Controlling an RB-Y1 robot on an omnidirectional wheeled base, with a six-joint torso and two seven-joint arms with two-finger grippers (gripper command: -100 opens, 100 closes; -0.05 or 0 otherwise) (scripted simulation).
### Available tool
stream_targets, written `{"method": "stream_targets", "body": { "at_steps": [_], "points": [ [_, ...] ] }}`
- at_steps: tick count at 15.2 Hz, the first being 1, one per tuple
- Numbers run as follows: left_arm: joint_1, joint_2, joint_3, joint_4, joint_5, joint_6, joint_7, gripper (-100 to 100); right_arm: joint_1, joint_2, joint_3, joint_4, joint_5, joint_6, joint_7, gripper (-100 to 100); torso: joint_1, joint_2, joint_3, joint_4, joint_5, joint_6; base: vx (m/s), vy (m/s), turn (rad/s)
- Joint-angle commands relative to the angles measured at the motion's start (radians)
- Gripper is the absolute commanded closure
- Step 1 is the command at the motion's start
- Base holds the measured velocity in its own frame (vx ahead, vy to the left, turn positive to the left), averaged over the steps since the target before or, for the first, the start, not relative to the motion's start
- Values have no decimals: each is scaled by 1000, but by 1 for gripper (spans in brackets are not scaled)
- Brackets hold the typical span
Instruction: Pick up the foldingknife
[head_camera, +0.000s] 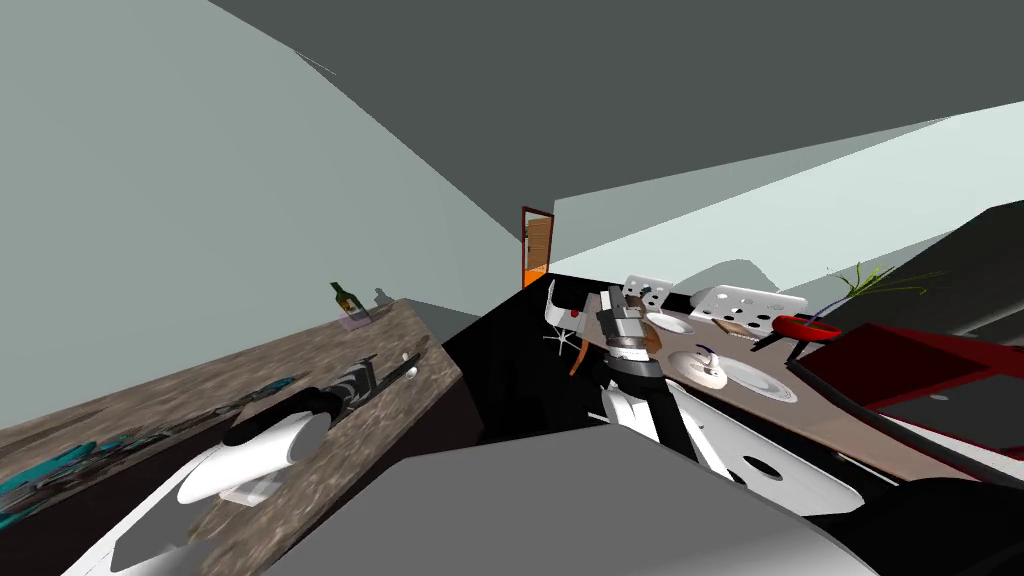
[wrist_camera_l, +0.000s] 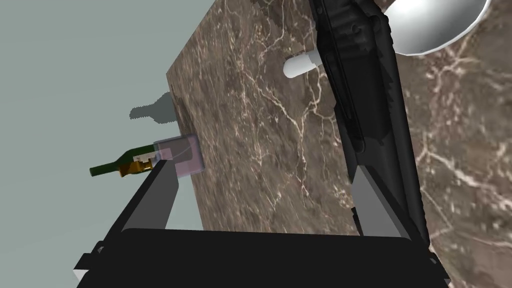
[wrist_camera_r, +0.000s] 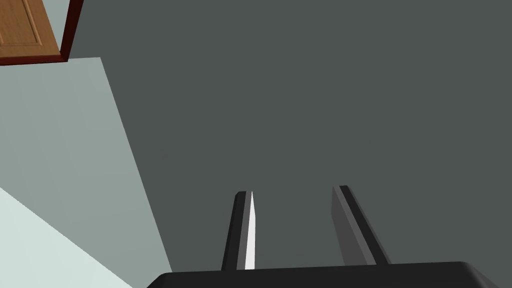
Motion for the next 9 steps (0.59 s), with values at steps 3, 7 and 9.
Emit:
{"method": "stream_targets", "body": {
  "at_steps": [3, 7, 9],
  "points": [
    [-6, 50, 31, 53, 63, 105, 30, -100, 0, 0, 0, 0, 0, 0, 0, 0, 0, 0, 0, 0, 0, -1, -10, 3, -130],
    [-10, 77, 49, 95, 97, 181, 47, -100, 0, 0, 0, 0, 0, 0, 0, 0, 0, 0, 0, 0, 0, 0, -9, 4, -149],
    [-10, 77, 49, 95, 97, 202, 47, -100, 0, 0, 0, 0, 0, 0, 0, 0, 0, 0, 0, 0, 0, -1, -3, 4, -29]
  ]
}}
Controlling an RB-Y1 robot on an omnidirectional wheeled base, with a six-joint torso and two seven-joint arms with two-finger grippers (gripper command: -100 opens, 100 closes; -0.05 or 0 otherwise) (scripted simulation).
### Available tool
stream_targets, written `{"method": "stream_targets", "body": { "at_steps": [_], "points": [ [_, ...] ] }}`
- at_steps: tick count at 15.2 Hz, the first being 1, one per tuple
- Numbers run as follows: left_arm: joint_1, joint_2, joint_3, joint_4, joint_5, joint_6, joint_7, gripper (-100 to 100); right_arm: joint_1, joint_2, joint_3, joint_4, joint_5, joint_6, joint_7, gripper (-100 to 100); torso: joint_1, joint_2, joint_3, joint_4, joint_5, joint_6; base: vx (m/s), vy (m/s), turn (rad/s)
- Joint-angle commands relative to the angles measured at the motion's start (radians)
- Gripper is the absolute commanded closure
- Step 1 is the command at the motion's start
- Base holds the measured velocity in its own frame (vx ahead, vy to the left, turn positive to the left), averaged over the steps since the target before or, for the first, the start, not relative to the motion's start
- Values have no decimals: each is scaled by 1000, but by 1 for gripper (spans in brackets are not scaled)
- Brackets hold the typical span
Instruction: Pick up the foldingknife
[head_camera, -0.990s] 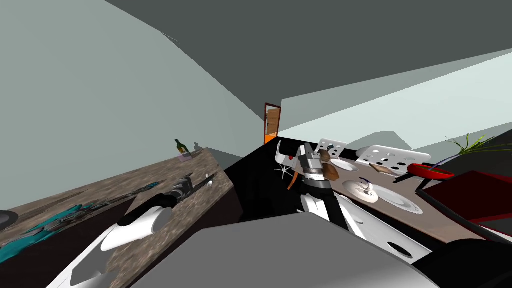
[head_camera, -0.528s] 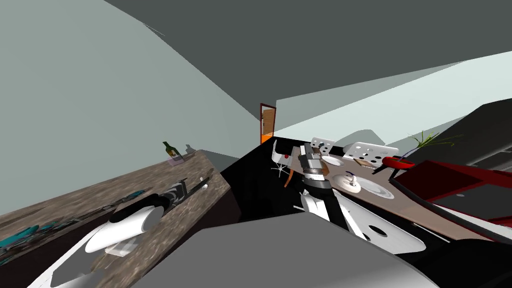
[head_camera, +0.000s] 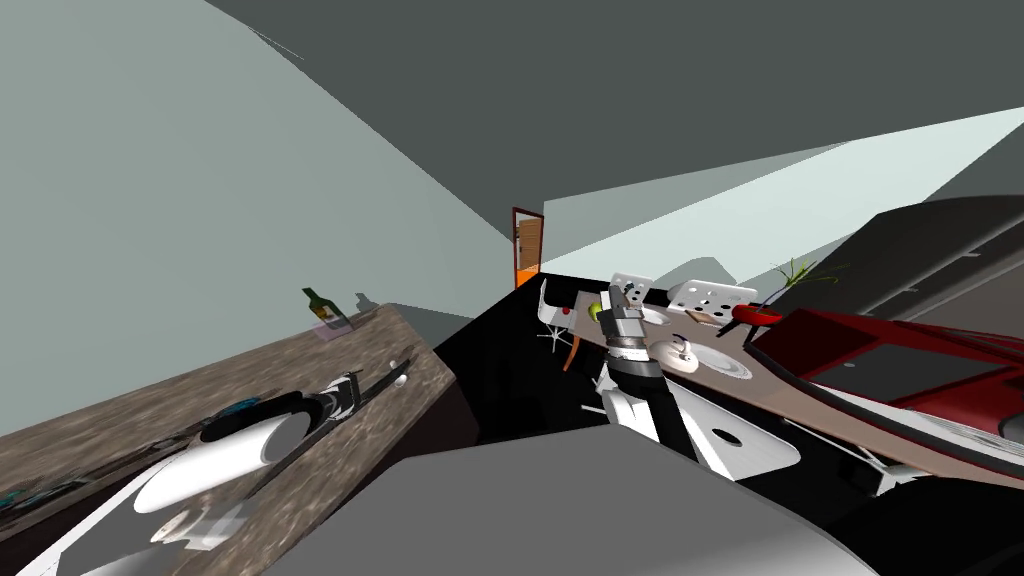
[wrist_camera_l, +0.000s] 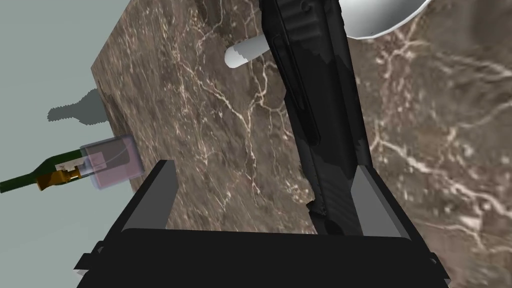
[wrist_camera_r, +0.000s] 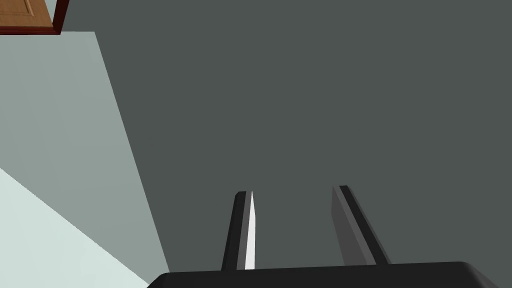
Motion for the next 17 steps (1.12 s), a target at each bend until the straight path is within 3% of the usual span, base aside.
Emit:
{"method": "stream_targets", "body": {
  "at_steps": [1, 3, 4, 6, 7, 10, 11, 13, 14, 16, 17],
  "points": [
    [-6, 29, 19, 38, 37, 50, 18, -100, 0, 0, 0, 0, 0, 0, 0, 0, 0, 0, 0, 0, 0, 0, -5, -1, -149],
    [-6, 29, 19, 38, 37, 80, 18, -100, 0, 0, 0, 0, 0, 0, 0, 0, 0, 0, 0, 0, 0, 1, -7, 5, -118],
    [-10, 54, 35, 70, 69, 109, 35, -100, 0, 0, 0, 0, 0, 0, 0, 0, 0, 0, 0, 0, 0, 0, -7, 5, -146],
    [-10, 54, 35, 70, 69, 146, 35, -100, 0, 0, 0, 0, 0, 0, 0, 0, 0, 0, 0, 0, 0, 1, -7, 8, -131],
    [-13, 77, 51, 101, 101, 171, 52, -100, 0, 0, 0, 0, 0, 0, 0, 0, 0, 0, 0, 0, 0, 0, -7, 7, -157],
    [-13, 77, 51, 101, 101, 210, 52, -100, 0, 0, 0, 0, 0, 0, 0, 0, 0, 0, 0, 0, 0, 0, -5, 8, -67],
    [-16, 99, 66, 133, 132, 244, 68, -100, 0, 0, 0, 0, 0, 0, 0, 0, 0, 0, 0, 0, 0, 0, -3, 2, -97],
    [-16, 99, 66, 133, 132, 273, 68, -100, 0, 0, 0, 0, 0, 0, 0, 0, 0, 0, 0, 0, 0, 1, -4, 7, -136],
    [-19, 120, 80, 163, 162, 303, 84, -100, 0, 0, 0, 0, 0, 0, 0, 0, 0, 0, 0, 0, 0, 0, -5, 9, -153],
    [-19, 120, 80, 163, 162, 335, 84, -100, 0, 0, 0, 0, 0, 0, 0, 0, 0, 0, 0, 0, 0, 1, -5, 12, -100],
    [-20, 139, 93, 193, 191, 365, 99, -100, 0, 0, 0, 0, 0, 0, 0, 0, 0, 0, 0, 0, 0, 0, -3, 11, -148]
  ]
}}
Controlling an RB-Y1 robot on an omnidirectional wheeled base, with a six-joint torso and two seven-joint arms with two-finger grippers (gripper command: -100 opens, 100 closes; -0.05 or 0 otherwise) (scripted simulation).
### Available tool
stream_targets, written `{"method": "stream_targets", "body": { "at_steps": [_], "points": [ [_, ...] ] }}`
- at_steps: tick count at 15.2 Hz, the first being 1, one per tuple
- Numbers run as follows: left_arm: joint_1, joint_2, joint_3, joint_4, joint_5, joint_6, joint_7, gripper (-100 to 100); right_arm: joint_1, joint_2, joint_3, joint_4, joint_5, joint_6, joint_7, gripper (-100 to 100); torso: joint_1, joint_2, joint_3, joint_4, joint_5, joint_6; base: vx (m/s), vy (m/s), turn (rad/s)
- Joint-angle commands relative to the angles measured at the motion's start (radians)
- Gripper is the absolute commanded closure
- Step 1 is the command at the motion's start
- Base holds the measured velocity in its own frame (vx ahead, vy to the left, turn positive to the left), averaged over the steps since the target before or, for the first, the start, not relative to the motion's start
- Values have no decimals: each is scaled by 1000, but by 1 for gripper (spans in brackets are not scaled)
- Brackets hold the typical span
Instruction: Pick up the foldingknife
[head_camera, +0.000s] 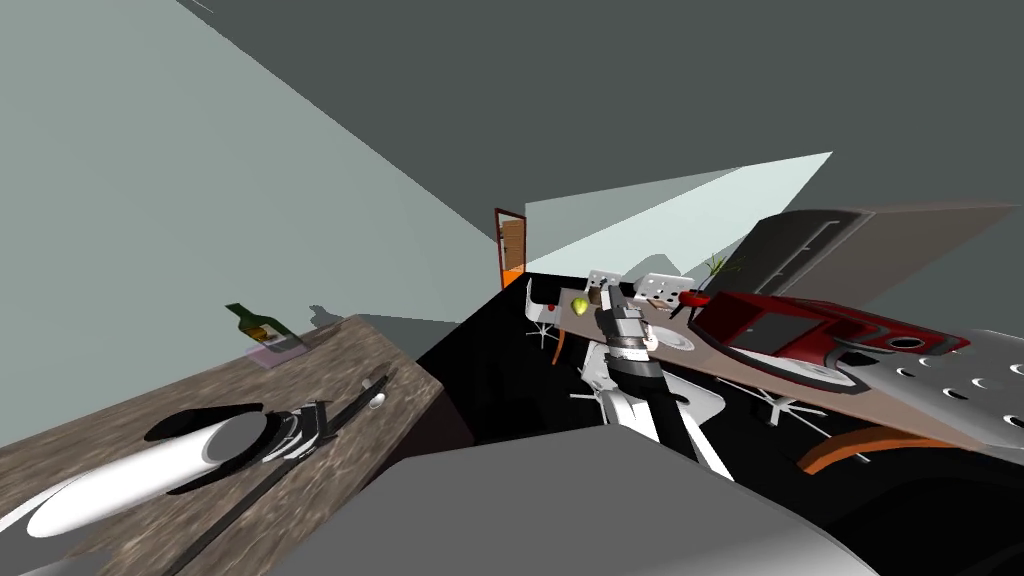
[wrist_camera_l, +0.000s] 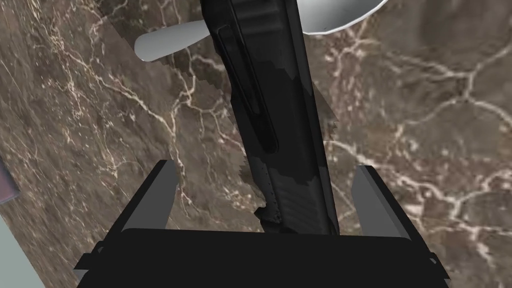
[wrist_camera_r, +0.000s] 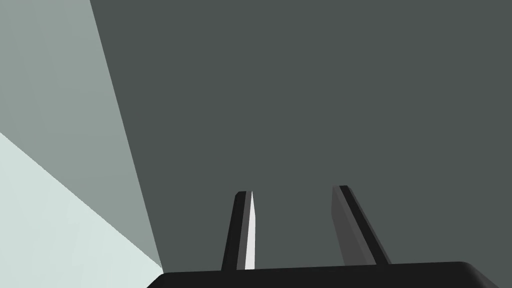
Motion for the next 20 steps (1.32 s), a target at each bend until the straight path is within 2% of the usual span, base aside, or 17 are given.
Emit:
{"method": "stream_targets", "body": {
  "at_steps": [1, 2, 3, 5, 6, 8, 9, 11, 12, 13, 14, 16, 17, 20],
  "points": [
    [-1, 15, 11, 24, 24, 50, 9, -100, 0, 0, 0, 0, 0, 0, 0, 0, 0, 0, 0, 0, 0, 0, -4, 14, -149],
    [-1, 15, 11, 24, 24, 60, 9, -100, 0, 0, 0, 0, 0, 0, 0, 0, 0, 0, 0, 0, 0, 0, -3, 13, -45],
    [-2, 32, 23, 53, 51, 89, 24, -100, 0, 0, 0, 0, 0, 0, 0, 0, 0, 0, 0, 0, 0, -1, -2, 10, -112],
    [-2, 32, 23, 53, 51, 117, 24, -100, 0, 0, 0, 0, 0, 0, 0, 0, 0, 0, 0, 0, 0, 0, -3, 14, -107],
    [-3, 48, 34, 81, 78, 147, 38, -100, 0, 0, 0, 0, 0, 0, 0, 0, 0, 0, 0, 0, 0, -1, -2, 15, -127],
    [-3, 48, 34, 81, 78, 171, 38, -100, 0, 0, 0, 0, 0, 0, 0, 0, 0, 0, 0, 0, 0, 0, -1, 18, -84],
    [-3, 62, 43, 108, 103, 205, 51, -100, 0, 0, 0, 0, 0, 0, 0, 0, 0, 0, 0, 0, 0, -1, -1, 17, -112],
    [-3, 62, 43, 108, 103, 223, 51, -100, 0, 0, 0, 0, 0, 0, 0, 0, 1, 0, 0, 0, 0, 0, -2, 20, -93],
    [-3, 75, 52, 134, 126, 258, 63, -100, 0, 0, 0, 0, 0, 0, 0, 0, 0, 0, 0, 0, 0, -1, 1, 17, -111],
    [-3, 75, 52, 134, 126, 271, 63, -100, 0, 0, 0, 0, 0, 0, 0, 0, 0, 0, 0, 0, 0, 0, 2, 23, -107],
    [-3, 86, 60, 157, 147, 296, 74, -100, 0, 0, 0, 0, 0, 0, 0, 0, 1, 0, 0, 0, 0, 0, 3, 27, -122],
    [-3, 86, 60, 157, 147, 316, 74, -100, 0, 0, 0, 0, 0, 0, 0, 0, 1, 0, 0, 0, 0, 0, 1, 27, -80],
    [-2, 95, 66, 179, 167, 353, 85, -100, 0, 0, 0, 0, 0, 0, 0, 0, 1, 0, 0, 0, 0, -1, 2, 28, -92],
    [-1, 103, 72, 199, 185, 394, 94, -100, 0, 0, 0, 0, 0, 0, 0, 0, 2, -1, 0, 0, 0, 0, 5, 35, -99]
  ]
}}
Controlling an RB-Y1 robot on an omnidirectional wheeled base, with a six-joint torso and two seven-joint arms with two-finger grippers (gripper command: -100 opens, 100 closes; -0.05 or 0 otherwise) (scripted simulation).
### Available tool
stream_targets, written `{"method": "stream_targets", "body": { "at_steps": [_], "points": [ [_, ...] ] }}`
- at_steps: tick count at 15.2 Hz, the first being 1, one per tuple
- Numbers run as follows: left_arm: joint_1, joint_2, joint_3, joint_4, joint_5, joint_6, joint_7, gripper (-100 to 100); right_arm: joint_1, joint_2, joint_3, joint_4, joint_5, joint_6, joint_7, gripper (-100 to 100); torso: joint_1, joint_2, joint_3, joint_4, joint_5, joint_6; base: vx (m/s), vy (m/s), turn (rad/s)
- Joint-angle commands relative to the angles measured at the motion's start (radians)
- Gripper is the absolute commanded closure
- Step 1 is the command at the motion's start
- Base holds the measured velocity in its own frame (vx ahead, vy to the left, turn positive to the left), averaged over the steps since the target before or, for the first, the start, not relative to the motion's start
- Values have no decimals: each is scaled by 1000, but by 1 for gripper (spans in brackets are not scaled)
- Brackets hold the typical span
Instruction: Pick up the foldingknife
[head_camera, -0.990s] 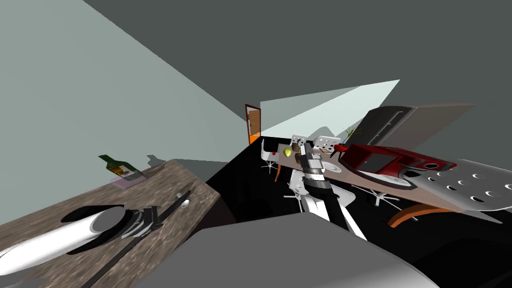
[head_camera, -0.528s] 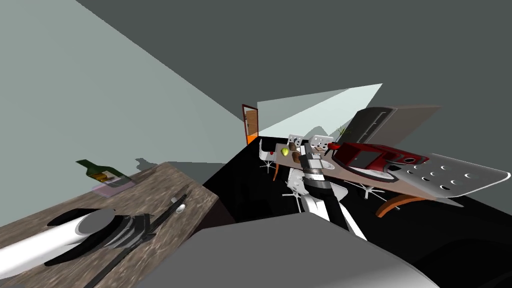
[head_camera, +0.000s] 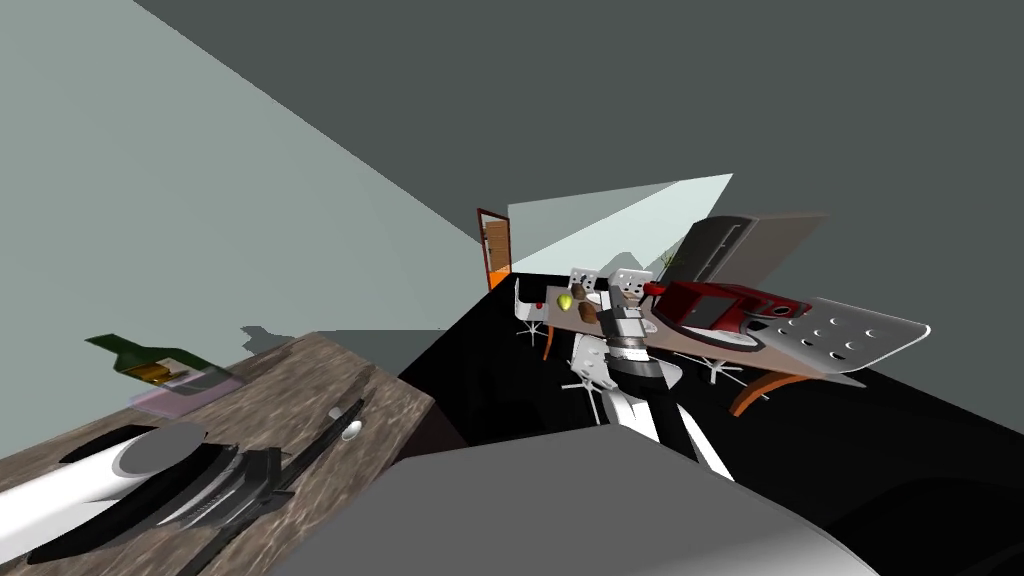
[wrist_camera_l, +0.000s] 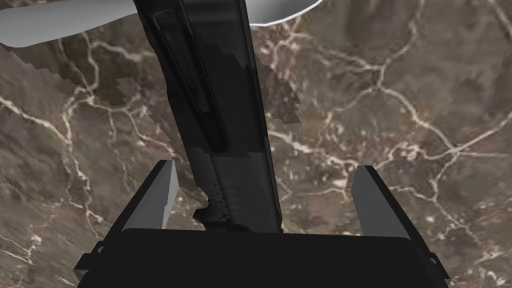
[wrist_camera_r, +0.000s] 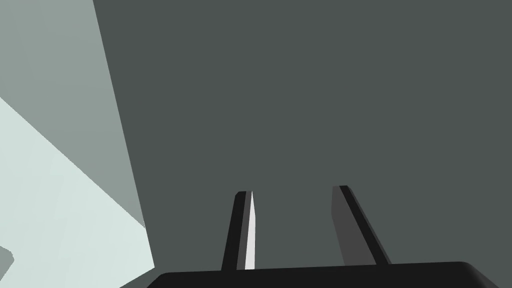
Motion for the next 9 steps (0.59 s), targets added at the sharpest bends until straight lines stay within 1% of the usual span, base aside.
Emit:
{"method": "stream_targets", "body": {
  "at_steps": [1, 2, 4, 5, 7, 8, 9],
  "points": [
    [3, 9, 7, 25, 22, 50, 11, -100, 0, 0, 0, 0, 0, 0, 0, 0, 0, 0, 0, 0, 0, 0, 7, 46, -83],
    [3, 9, 7, 25, 22, 50, 11, -100, 0, 0, 0, 0, 0, 0, 0, 0, 0, 0, 0, 0, 0, 0, 8, 46, -66],
    [5, 19, 14, 53, 46, 100, 23, -100, 0, 0, 0, 0, 0, 0, 0, 0, 1, 0, 0, 0, 0, 0, 13, 53, -96],
    [5, 19, 14, 53, 46, 100, 23, -100, 0, 0, 0, 0, 0, 0, 0, 0, 1, -1, 0, 0, 0, 0, 16, 65, -75],
    [6, 24, 17, 69, 60, 128, 30, -100, 0, 0, 0, 0, 0, 0, 0, 0, 2, -1, 0, 0, 1, 0, 18, 82, -37],
    [7, 19, 15, 59, 52, 110, 26, -100, 0, 0, 0, 0, 0, 0, 0, 0, 3, -1, -1, 0, 1, 0, 13, 60, -17],
    [-1, 2, 1, 83, 34, 84, 14, -100, 0, 0, 0, 0, 0, 0, 0, 0, 2, -1, -1, 0, 1, 0, -1, 13, -27]
  ]
}}
